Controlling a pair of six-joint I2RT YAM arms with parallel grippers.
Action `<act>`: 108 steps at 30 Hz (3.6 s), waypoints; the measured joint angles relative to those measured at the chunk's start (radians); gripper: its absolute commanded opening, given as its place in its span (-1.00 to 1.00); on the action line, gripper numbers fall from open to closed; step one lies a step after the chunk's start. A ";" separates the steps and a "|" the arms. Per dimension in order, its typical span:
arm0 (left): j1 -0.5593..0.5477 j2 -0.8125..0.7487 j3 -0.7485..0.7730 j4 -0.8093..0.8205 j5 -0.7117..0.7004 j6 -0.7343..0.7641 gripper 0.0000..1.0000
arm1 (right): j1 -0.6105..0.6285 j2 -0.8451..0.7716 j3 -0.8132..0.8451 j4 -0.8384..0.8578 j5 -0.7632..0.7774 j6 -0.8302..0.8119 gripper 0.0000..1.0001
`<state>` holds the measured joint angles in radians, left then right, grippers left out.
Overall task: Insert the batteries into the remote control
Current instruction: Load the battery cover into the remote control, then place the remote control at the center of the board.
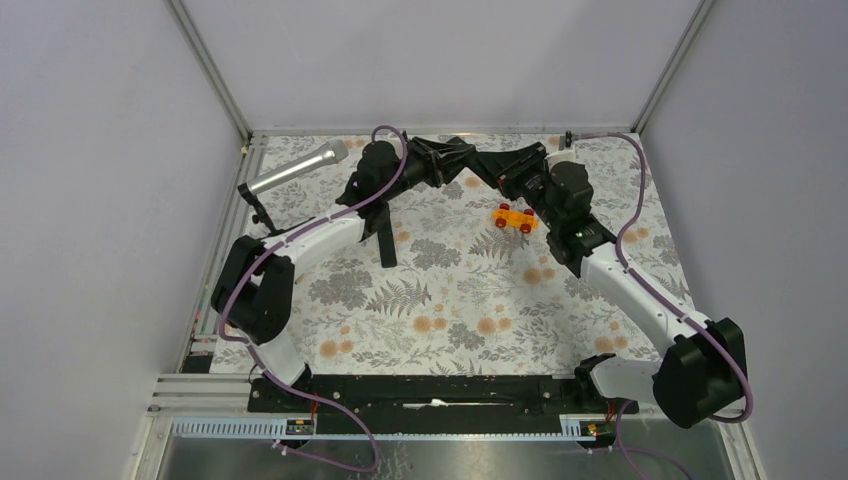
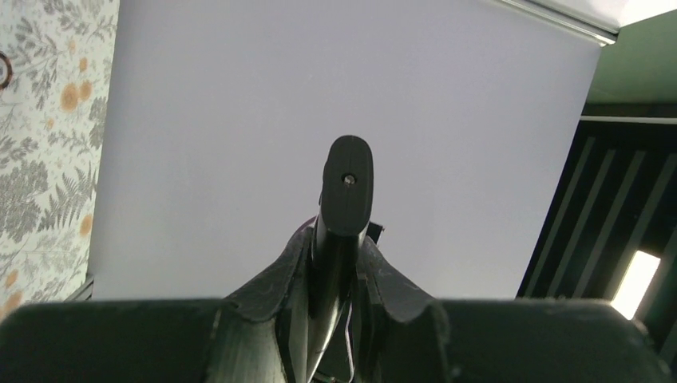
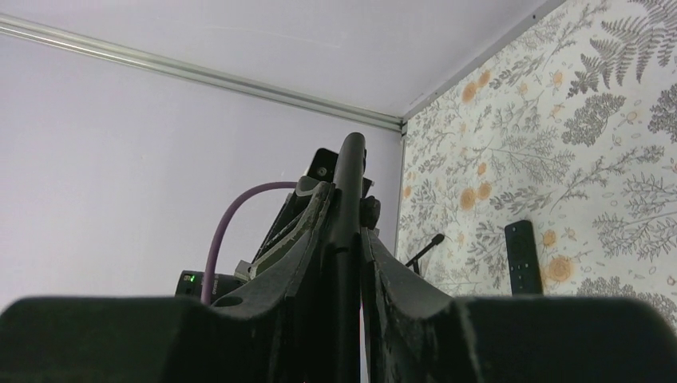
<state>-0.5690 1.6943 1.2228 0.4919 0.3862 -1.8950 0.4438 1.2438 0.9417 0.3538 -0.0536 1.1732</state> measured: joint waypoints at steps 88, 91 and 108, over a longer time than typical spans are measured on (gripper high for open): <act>0.093 -0.136 0.052 -0.131 0.530 0.661 -1.00 | -0.126 0.061 0.151 -0.120 -0.988 -0.329 0.24; 0.093 -0.136 0.053 -0.131 0.530 0.665 -1.00 | -0.093 0.090 0.151 -0.094 -1.011 -0.319 -0.07; 0.093 -0.208 0.127 -0.546 0.355 0.990 0.98 | -0.071 0.090 0.144 -0.338 -0.740 -0.450 -1.00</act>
<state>-0.4759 1.4868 1.3495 -0.0536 0.7410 -0.9054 0.3729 1.3342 1.0855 0.0162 -0.7937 0.7235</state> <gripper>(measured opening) 0.986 0.233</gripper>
